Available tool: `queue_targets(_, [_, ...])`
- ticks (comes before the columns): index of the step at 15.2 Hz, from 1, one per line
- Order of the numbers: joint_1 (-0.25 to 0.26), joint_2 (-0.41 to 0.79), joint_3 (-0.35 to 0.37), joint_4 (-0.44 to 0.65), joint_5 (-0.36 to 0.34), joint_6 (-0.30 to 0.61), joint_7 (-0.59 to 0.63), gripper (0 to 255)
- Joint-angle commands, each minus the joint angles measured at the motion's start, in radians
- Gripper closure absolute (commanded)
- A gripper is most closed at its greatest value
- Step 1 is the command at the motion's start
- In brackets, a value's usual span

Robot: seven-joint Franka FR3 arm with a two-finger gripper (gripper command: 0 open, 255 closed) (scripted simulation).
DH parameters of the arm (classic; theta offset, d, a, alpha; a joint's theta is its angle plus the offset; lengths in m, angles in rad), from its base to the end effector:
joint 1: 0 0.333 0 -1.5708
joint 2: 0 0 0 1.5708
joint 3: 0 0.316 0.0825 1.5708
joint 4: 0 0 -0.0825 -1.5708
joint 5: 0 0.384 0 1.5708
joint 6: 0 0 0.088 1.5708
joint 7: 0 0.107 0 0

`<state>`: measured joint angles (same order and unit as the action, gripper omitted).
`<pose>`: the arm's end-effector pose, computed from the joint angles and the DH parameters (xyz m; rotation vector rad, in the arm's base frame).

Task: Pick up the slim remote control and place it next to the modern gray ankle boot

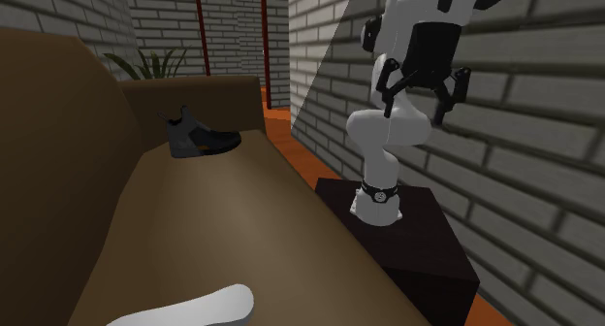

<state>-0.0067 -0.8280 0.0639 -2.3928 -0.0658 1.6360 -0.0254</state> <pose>0.3018 0.0166 0.5918 3.0257 0.0993 0.1072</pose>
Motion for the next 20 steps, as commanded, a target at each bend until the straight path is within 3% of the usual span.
queue_targets(1, [0.0,0.0,0.0,0.0,0.0,0.0,0.0,0])
queue_targets(11, [-0.112,0.326,-0.047,0.075,-0.026,0.25,0.133,0])
queue_targets(20, [-0.192,0.626,-0.105,0.223,-0.031,0.402,0.239,0])
